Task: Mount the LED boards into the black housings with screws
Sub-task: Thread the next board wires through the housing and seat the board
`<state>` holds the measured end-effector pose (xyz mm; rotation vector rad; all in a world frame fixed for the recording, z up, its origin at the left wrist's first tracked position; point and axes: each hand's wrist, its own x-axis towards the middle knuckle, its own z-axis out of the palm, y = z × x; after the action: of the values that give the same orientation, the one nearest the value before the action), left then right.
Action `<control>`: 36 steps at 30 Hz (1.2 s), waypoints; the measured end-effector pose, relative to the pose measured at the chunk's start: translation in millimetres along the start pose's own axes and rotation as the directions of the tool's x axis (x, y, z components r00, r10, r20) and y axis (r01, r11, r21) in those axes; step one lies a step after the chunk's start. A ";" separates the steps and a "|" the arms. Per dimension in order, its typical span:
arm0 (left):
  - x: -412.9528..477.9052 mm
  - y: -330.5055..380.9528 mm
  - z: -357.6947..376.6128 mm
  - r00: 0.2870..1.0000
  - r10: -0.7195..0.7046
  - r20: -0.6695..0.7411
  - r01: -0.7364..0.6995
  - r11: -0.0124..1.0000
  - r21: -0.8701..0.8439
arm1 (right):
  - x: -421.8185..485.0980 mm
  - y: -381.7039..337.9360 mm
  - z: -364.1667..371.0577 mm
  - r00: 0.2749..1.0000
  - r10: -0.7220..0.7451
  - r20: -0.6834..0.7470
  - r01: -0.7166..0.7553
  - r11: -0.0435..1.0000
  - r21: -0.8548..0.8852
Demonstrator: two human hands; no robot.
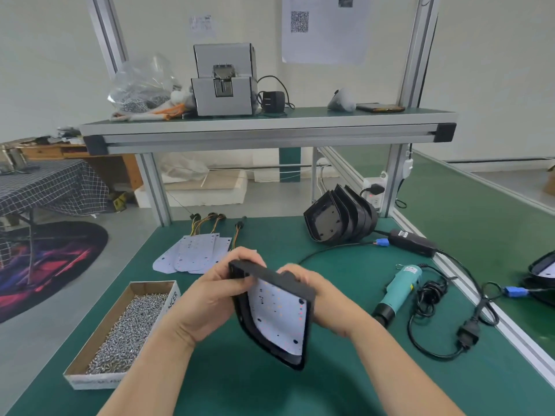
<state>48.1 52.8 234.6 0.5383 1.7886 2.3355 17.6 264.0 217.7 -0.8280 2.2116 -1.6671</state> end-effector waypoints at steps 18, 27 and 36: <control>-35.2 68.3 -6.2 0.988 0.092 -0.126 0.020 0.728 0.685 | -4.6 -45.9 20.6 0.977 -0.174 -0.121 0.109 0.901 -0.420; -13.5 40.0 31.5 0.998 0.041 -0.046 0.047 -0.013 0.999 | -2.8 -69.3 28.6 0.944 -0.315 -0.095 0.149 0.667 -0.730; -22.0 25.0 -1.0 0.959 -0.172 -0.227 0.248 0.112 0.962 | -12.2 -64.4 38.5 0.856 -0.442 -0.270 0.135 0.694 -0.707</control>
<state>70.5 37.7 254.2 0.2344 3.0152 0.5741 65.8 228.4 264.4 -1.1181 3.2408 -1.2112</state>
